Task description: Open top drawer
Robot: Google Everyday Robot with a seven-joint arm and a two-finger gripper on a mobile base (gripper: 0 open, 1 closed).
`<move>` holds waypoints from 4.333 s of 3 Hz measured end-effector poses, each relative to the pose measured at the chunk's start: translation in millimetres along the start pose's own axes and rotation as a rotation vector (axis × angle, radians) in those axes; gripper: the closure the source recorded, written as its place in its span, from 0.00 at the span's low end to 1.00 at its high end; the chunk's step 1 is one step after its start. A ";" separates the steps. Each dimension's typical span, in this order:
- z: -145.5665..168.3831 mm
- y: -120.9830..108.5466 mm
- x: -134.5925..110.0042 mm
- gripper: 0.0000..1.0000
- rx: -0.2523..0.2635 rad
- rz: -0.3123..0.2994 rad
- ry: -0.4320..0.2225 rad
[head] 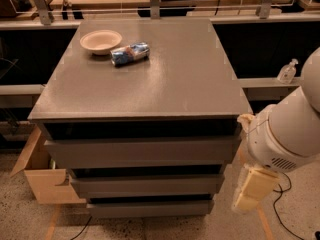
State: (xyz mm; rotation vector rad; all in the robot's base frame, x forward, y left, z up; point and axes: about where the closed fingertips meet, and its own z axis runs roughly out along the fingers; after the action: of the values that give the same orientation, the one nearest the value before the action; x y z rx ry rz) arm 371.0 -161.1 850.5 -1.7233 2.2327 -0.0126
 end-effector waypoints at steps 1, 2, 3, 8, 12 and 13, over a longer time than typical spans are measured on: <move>0.1 0.0 0.0 0.00 0.000 0.000 0.000; 22.3 10.0 -9.9 0.00 -0.028 -0.038 0.012; 63.3 20.3 -31.2 0.00 -0.092 -0.094 -0.051; 198.9 -46.0 -112.6 0.00 -0.028 -0.119 -0.233; 209.5 -73.7 -39.6 0.00 -0.032 -0.037 -0.110; 226.8 -75.3 -34.2 0.00 -0.066 -0.029 -0.098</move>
Offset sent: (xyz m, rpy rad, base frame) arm -0.0038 0.0391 -0.0515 -0.0376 0.0572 0.0995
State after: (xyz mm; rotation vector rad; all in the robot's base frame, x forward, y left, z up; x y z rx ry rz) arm 507.3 -107.2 658.7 -1.7509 2.1600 0.1375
